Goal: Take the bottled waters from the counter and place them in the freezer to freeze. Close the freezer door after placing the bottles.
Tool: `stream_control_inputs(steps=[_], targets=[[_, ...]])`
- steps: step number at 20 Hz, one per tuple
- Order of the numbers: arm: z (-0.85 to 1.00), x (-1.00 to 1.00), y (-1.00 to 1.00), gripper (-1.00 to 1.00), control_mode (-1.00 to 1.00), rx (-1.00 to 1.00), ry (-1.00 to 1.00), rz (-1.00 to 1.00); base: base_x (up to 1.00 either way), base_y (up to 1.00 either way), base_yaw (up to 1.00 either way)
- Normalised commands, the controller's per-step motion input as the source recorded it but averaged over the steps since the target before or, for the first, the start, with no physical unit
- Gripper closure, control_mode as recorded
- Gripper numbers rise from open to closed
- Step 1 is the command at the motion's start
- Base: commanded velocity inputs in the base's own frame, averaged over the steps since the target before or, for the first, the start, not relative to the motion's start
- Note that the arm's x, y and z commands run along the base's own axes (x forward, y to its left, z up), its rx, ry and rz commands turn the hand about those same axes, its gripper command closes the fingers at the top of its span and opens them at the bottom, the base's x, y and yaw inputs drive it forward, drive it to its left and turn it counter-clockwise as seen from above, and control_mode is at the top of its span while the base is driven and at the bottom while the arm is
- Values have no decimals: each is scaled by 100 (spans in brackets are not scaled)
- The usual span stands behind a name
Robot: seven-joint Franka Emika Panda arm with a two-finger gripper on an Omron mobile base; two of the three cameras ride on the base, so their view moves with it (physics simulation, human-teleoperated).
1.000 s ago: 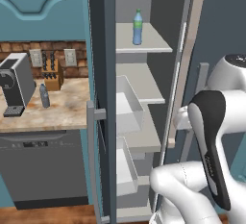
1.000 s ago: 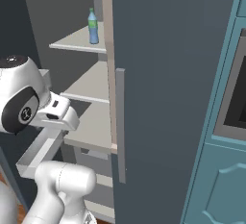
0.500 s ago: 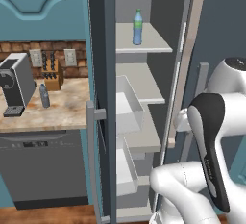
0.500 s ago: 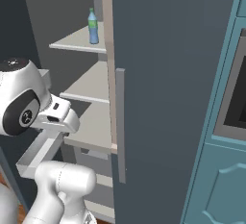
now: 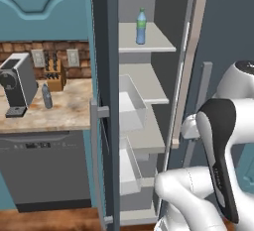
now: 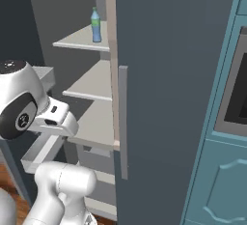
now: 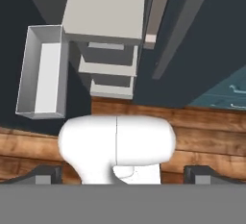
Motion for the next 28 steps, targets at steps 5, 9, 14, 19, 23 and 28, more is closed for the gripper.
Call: stream_control_inputs(steps=[5,9,14,19,23,28], targets=[[0,0,0,-100,100,0,0,0,-83,8,-3],[0,0,0,-100,100,0,0,0,-72,29,-6],[0,0,0,-100,100,0,0,0,-54,76,-10],[0,0,0,-100,100,0,0,0,-16,100,-20],[0,0,0,-100,100,0,0,0,-2,100,-21],[0,0,0,-100,100,0,0,0,2,100,-21]])
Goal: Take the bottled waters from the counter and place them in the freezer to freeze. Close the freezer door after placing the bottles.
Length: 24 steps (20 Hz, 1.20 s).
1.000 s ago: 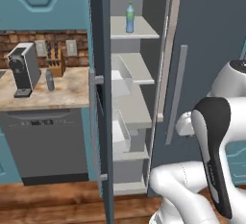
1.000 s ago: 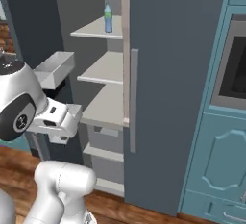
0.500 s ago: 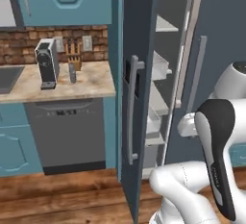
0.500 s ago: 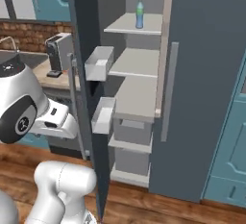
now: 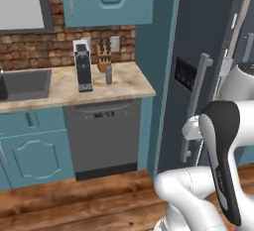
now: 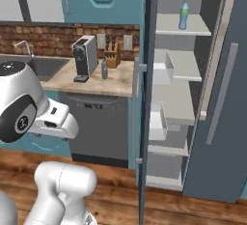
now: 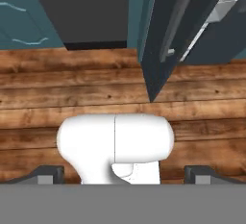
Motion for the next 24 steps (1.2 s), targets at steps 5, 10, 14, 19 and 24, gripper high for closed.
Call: stream_control_inputs(steps=[5,10,14,19,24], targets=[[0,0,0,-100,100,0,0,0,20,97,-20],[0,0,0,-100,100,0,0,0,55,74,-16],[0,0,0,-100,100,0,0,0,69,25,-7],[0,0,0,-100,100,0,0,0,53,11,-3],[0,0,0,-100,100,0,0,0,53,11,-2]])
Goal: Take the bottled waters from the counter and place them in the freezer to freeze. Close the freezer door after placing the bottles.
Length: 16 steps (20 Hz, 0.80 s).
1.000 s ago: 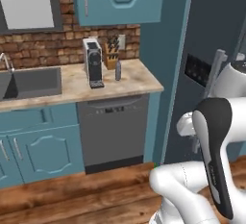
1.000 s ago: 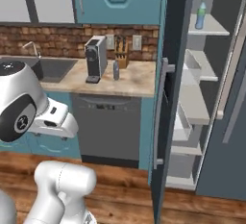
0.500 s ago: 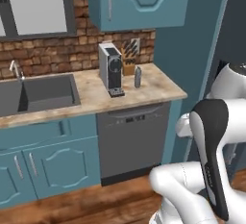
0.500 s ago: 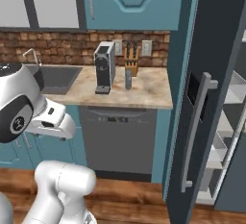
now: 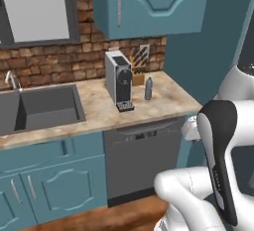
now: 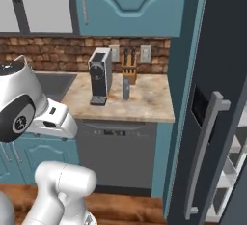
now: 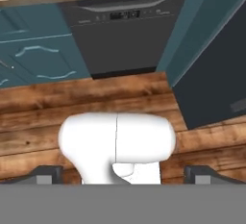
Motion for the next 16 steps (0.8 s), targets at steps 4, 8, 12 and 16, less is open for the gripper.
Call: stream_control_inputs(steps=[4,8,12,16], targets=[[0,0,0,-100,100,0,0,0,50,23,-4],[0,0,0,-100,100,0,0,0,49,21,-2],[0,0,0,-100,100,0,0,0,56,22,-2],[0,0,0,-100,100,0,0,0,57,19,-1]])
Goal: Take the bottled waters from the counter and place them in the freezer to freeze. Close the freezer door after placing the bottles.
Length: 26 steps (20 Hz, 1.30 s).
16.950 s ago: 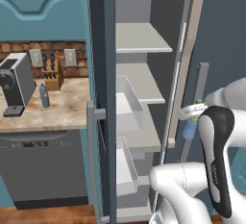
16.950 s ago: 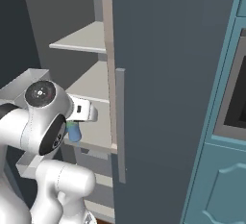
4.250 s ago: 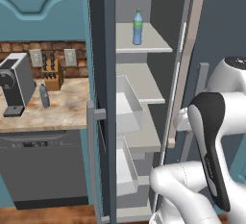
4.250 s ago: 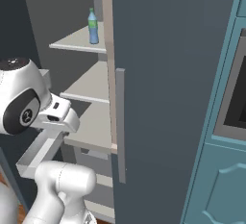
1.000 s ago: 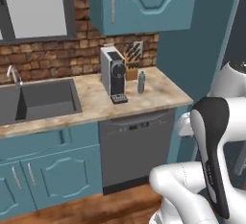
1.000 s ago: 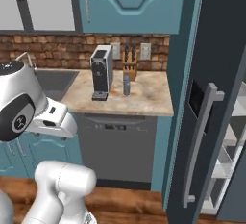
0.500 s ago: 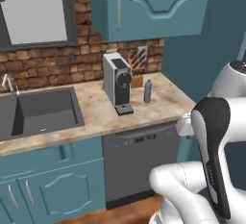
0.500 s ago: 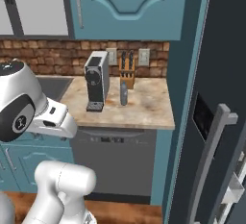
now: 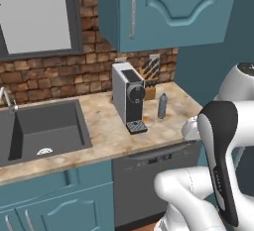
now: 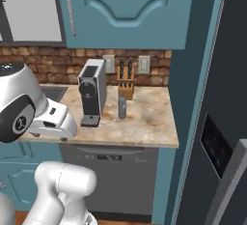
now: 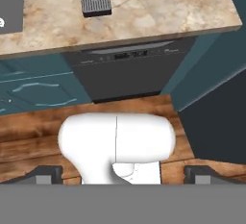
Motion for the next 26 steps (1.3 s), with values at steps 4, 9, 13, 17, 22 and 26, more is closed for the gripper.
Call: stream_control_inputs(steps=[4,9,13,17,22,26], targets=[[0,0,0,-100,100,0,0,0,54,18,0],[0,0,0,-100,100,0,0,0,48,12,0],[0,0,0,-100,100,0,0,0,31,4,0],[0,0,0,-100,100,0,0,0,27,1,0],[0,0,0,-100,100,0,0,0,12,0,0],[0,0,0,-100,100,0,0,0,0,0,0]])
